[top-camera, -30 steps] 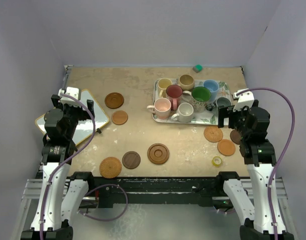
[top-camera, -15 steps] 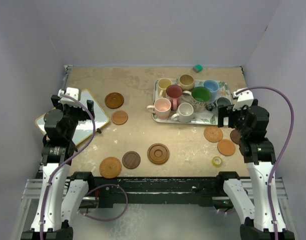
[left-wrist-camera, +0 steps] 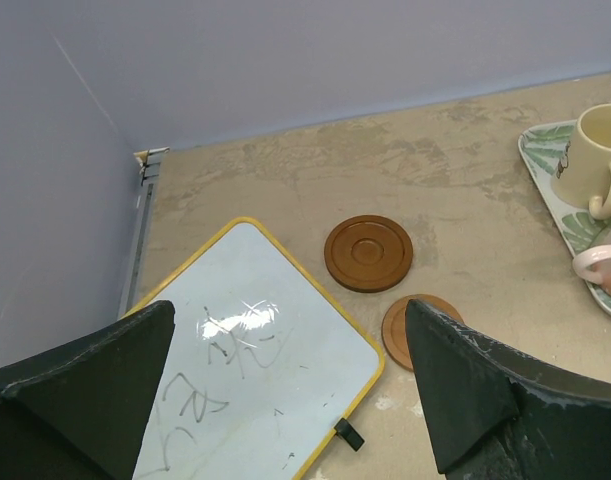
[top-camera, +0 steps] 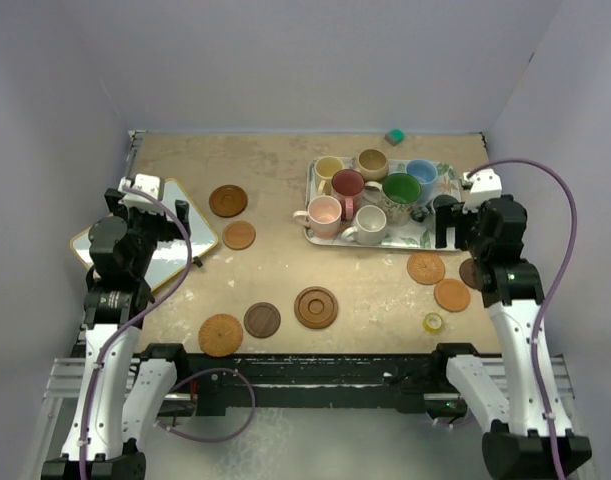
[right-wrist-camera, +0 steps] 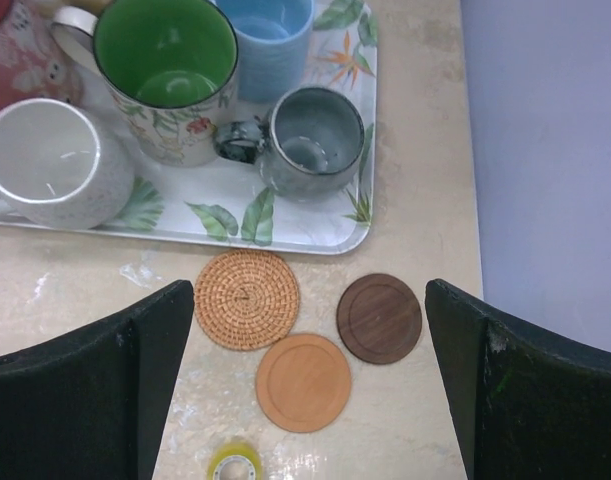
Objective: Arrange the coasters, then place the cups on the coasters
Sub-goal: Move the tray to the center of the board.
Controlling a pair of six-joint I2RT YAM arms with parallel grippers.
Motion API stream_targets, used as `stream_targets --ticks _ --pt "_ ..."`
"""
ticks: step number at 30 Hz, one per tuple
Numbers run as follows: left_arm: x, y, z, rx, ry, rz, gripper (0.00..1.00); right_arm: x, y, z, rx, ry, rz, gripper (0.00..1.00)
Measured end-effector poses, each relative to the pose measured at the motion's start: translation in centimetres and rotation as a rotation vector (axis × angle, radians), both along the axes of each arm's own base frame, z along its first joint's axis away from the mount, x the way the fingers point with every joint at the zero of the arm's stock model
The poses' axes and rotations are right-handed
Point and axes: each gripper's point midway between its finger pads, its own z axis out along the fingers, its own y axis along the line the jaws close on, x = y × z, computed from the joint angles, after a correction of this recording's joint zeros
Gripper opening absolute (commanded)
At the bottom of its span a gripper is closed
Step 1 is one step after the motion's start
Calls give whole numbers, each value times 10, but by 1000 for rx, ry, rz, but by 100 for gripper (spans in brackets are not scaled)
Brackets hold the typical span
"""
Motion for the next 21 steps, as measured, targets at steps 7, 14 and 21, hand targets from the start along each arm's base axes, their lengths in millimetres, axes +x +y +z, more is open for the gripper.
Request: stream_targets --ticks 7,14,21 --pt "5 -4 -10 15 35 -28 93 21 -11 -34 -7 160 -61 100" --pt "7 -9 -16 20 60 -59 93 42 -57 -36 45 214 -197 99" --pt "8 -17 -19 13 70 -108 93 63 -87 -62 55 323 -274 99"
